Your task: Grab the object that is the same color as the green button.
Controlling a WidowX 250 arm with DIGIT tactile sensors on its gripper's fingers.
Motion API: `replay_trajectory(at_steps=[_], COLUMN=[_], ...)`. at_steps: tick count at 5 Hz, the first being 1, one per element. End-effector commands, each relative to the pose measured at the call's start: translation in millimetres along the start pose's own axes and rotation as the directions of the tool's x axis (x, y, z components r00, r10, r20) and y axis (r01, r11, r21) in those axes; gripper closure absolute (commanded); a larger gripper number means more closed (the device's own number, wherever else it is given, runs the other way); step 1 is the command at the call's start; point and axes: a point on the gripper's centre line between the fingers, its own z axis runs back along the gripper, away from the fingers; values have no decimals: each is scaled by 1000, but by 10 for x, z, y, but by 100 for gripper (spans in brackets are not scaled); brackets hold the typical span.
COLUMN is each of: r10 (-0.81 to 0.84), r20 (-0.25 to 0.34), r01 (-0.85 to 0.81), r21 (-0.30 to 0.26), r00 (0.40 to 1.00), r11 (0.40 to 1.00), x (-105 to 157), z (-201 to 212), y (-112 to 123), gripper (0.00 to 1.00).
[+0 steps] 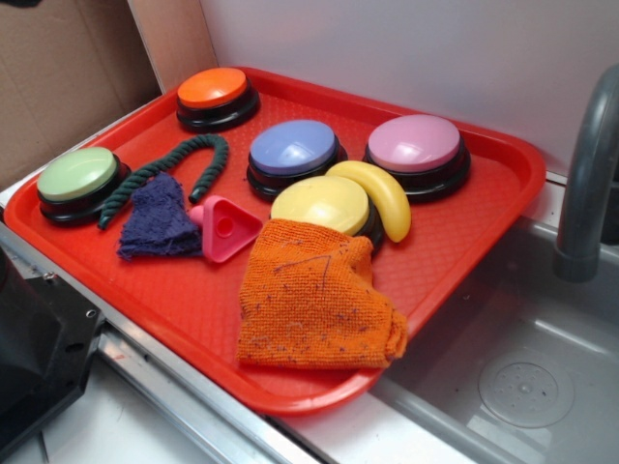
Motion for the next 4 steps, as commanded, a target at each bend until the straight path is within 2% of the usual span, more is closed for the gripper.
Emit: replay_trajectory(at_steps=[1, 3, 4], r10=[0, 17, 55], r20=[0, 24, 35], r01=[0, -17, -55], r21=[0, 0, 3], r00=[1000, 1000, 998], r11=[1000, 1000, 998], x=[0, 253, 443], z=[0, -296, -545], y=[0, 242, 481], gripper=[0, 0, 0])
